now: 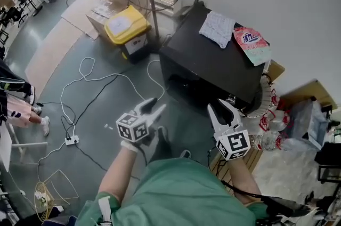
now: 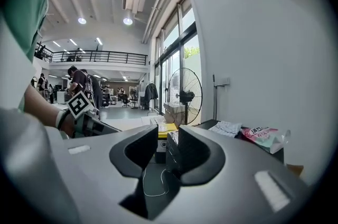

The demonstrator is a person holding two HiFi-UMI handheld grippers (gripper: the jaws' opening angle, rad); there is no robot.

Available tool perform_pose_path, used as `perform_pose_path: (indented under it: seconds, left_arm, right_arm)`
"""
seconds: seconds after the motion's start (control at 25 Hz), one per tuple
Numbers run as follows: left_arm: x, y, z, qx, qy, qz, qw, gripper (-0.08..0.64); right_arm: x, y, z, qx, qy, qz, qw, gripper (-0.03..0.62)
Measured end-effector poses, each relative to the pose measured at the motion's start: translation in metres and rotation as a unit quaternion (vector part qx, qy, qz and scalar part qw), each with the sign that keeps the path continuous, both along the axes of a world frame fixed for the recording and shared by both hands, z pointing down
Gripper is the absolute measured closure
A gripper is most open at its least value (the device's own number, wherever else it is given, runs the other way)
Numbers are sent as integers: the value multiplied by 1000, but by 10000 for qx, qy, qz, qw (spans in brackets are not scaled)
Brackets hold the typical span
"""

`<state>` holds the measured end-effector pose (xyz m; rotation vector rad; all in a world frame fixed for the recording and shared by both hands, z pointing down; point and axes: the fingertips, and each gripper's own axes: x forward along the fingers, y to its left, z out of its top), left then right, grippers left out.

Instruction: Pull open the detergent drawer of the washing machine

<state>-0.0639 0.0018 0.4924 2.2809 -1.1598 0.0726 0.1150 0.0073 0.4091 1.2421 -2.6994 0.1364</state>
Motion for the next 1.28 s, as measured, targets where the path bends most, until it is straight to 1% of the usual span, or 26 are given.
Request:
perform_pose_path:
  seconds: [0.12,0.2,0.28,0.36,0.48,0.56,0.72,0.8,0.92,1.0,1.2,1.28]
  left_arm:
    - [-4,-27,19,-203,216,440,9986,330]
    - [-6,-42,28,-336,469,789,9952,331]
    - [-11,-60,37,-421,620,1053,9916,331]
    - [-16,-81,46,-480,692,1234,9888,327]
    - [-23,-113,60,-601,864,1377,9849,313]
    - [-27,-130,70,-675,895,1473,9827,304]
    - [-25,-154,97,-825,696,1841,9770,290]
    - [-21,-166,109,-937,689,2001,9729,285]
    - [-15,-184,128,-1066,738,2153,9679,278]
    - [-12,-197,140,-1134,773,2182,9662,275]
    - [-6,-224,169,-1316,842,2105,9650,268]
    - [-2,-232,178,-1418,931,2042,9641,265]
  right_arm:
    - [-4,-25,0,-75,0,239,9997,491]
    - [-9,-40,-1,-96,25,398,9992,491]
    - [-16,-57,-1,-104,67,529,9985,491]
    - [-23,-76,0,-138,105,660,9977,491]
    - [-30,-99,2,-196,135,901,9956,491]
    - [-32,-111,4,-200,142,1057,9941,491]
    - [-33,-130,10,-252,209,1283,9912,491]
    - [-34,-138,13,-333,222,1353,9900,491]
    - [-39,-148,22,-438,237,1338,9897,491]
    - [-43,-154,31,-487,254,1277,9903,491]
    - [-46,-164,54,-686,234,1166,9905,491]
    - [-44,-169,58,-751,216,1138,9904,491]
